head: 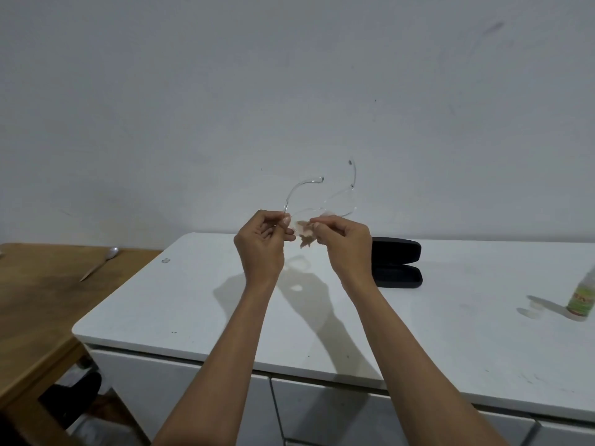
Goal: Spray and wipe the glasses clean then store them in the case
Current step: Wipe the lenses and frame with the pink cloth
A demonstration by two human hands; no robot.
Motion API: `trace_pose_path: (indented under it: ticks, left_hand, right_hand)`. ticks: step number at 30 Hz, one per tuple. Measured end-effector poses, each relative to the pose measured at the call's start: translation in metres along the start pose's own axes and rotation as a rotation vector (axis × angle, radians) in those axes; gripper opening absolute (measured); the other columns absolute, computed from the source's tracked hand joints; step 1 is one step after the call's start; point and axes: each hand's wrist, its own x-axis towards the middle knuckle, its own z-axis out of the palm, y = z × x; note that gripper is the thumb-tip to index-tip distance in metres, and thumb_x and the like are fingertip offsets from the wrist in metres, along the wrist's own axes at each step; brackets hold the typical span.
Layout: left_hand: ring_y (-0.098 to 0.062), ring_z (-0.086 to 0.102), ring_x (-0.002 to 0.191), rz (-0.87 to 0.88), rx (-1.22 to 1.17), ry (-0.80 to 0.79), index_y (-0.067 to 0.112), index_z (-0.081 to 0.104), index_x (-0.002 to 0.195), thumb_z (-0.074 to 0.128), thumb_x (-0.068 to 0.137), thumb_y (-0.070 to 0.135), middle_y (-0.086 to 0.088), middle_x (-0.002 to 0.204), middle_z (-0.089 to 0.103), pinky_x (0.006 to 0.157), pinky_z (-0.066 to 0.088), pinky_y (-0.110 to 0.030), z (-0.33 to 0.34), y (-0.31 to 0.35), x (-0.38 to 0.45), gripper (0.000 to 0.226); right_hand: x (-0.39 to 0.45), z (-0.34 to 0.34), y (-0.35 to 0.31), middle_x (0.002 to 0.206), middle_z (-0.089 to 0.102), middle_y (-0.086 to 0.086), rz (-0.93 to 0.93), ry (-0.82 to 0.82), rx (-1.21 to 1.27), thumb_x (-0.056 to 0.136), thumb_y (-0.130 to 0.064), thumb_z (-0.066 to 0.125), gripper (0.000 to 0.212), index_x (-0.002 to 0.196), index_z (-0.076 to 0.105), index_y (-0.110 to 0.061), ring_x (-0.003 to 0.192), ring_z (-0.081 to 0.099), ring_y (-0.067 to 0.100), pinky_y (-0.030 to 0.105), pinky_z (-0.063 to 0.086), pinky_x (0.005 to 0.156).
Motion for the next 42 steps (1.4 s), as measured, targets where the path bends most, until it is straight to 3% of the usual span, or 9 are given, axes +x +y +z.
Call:
trace_pose_path:
  ticks: [5,9,14,20,24,28,33,38,42]
  left_hand:
    - [-0.024,0.072,0.063,-0.043,-0.039,0.067,-0.002,0.071,0.088,0.073,0.089,-0.002,-0.026,0.076,0.071,0.067,0.061,-0.029,-0.012,0.0,0.012,0.002]
    - [-0.022,0.069,0.061,-0.044,-0.044,0.075,-0.001,0.072,0.087,0.072,0.088,-0.005,-0.029,0.076,0.07,0.067,0.061,-0.028,-0.021,0.0,0.017,0.004]
    - [-0.021,0.07,0.061,-0.055,-0.023,0.077,0.003,0.072,0.083,0.073,0.088,-0.004,-0.019,0.071,0.07,0.066,0.06,-0.027,-0.019,0.001,0.016,0.009]
    - [-0.022,0.071,0.063,-0.042,-0.033,-0.014,0.004,0.071,0.081,0.074,0.087,-0.006,-0.015,0.072,0.073,0.07,0.064,-0.037,-0.017,0.002,0.008,0.012]
    - [-0.022,0.071,0.062,-0.04,-0.03,-0.007,0.001,0.071,0.082,0.074,0.087,-0.005,-0.017,0.073,0.073,0.066,0.063,-0.031,-0.01,0.001,0.005,0.008]
    - [-0.021,0.071,0.06,-0.066,-0.005,0.019,0.002,0.071,0.082,0.076,0.086,-0.004,-0.018,0.074,0.073,0.062,0.06,-0.026,-0.019,-0.009,0.009,0.009]
    - [-0.02,0.071,0.056,-0.097,0.081,0.005,0.001,0.071,0.081,0.077,0.085,-0.004,-0.015,0.074,0.073,0.062,0.059,-0.026,-0.039,-0.023,0.019,0.008]
    - [-0.02,0.072,0.06,-0.039,0.162,0.042,0.005,0.071,0.081,0.075,0.088,0.0,-0.012,0.071,0.071,0.065,0.058,-0.025,-0.056,-0.037,0.017,0.01]
    - [-0.021,0.073,0.065,-0.013,0.218,0.072,0.002,0.072,0.084,0.074,0.09,0.002,-0.011,0.073,0.071,0.071,0.063,-0.038,-0.081,-0.052,0.018,0.006]
  right_hand:
    - [0.005,-0.005,0.013,0.085,0.081,0.007,0.038,0.191,0.16,0.093,-0.008,0.066,0.016,0.089,0.082,-0.012,0.076,0.069,0.018,0.046,0.059,0.087]
    - [0.01,-0.01,0.008,0.082,0.081,0.004,0.033,0.211,0.382,0.099,0.0,0.06,0.02,0.091,0.077,-0.007,0.08,0.072,0.018,0.032,0.056,0.082]
    - [0.018,-0.006,0.012,0.104,0.077,0.017,-0.021,0.166,0.357,0.1,-0.005,0.063,0.017,0.1,0.079,-0.009,0.095,0.071,0.02,0.035,0.06,0.091]
    - [0.034,0.001,0.015,0.092,0.079,-0.001,-0.021,0.294,0.265,0.095,-0.008,0.071,0.014,0.102,0.082,-0.012,0.086,0.073,0.011,0.038,0.06,0.093]
    - [0.034,0.006,0.014,0.089,0.08,0.006,-0.033,0.212,0.149,0.095,-0.007,0.07,0.013,0.1,0.082,-0.009,0.087,0.078,0.02,0.037,0.064,0.085]
    - [0.035,-0.004,0.017,0.091,0.08,0.014,0.009,-0.007,0.029,0.095,-0.006,0.07,0.013,0.1,0.081,-0.004,0.09,0.077,0.032,0.033,0.065,0.074]
    - [0.027,-0.012,0.028,0.085,0.08,0.01,0.047,-0.194,-0.051,0.095,-0.002,0.068,0.013,0.095,0.081,-0.002,0.079,0.077,0.024,0.026,0.059,0.066]
    - [0.023,-0.018,0.044,0.078,0.079,0.007,0.001,-0.077,-0.091,0.095,-0.005,0.067,0.018,0.085,0.081,-0.009,0.072,0.076,0.026,0.031,0.061,0.069]
    - [0.027,-0.036,0.051,0.084,0.081,0.008,0.028,0.03,-0.093,0.095,-0.008,0.068,0.014,0.09,0.082,-0.009,0.077,0.077,0.029,0.031,0.063,0.07]
